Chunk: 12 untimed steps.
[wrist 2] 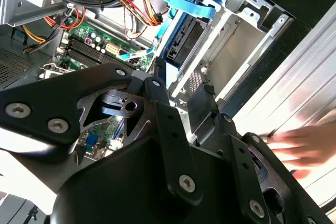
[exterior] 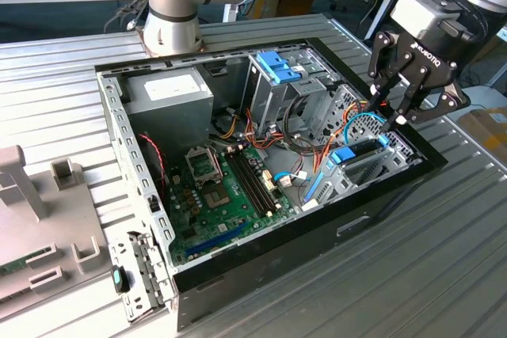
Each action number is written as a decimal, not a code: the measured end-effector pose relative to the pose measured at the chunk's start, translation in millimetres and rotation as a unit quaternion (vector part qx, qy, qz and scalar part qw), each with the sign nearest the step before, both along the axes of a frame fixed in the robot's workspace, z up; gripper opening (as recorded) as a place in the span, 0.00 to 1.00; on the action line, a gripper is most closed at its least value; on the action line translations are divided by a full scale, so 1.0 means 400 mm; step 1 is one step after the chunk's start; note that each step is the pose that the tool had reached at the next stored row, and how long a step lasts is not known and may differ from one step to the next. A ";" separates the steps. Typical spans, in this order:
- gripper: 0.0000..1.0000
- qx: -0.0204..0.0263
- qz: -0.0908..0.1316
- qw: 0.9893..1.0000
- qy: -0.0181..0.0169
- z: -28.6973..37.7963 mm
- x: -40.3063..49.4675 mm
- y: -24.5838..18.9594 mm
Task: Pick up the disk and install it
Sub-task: 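Insert the first disk wire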
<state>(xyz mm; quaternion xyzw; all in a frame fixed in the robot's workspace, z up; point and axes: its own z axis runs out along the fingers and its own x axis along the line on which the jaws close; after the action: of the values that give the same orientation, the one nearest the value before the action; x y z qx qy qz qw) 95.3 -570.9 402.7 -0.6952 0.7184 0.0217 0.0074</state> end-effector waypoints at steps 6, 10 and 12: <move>0.44 0.000 0.004 1.000 0.000 0.000 0.005 0.001; 0.44 0.000 0.027 1.000 0.000 0.000 0.022 0.001; 0.44 0.000 0.045 0.999 0.000 -0.001 0.028 0.001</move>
<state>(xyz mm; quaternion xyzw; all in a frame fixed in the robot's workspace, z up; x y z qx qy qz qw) 106.5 -570.5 402.4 -0.7271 0.6862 0.0221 0.0064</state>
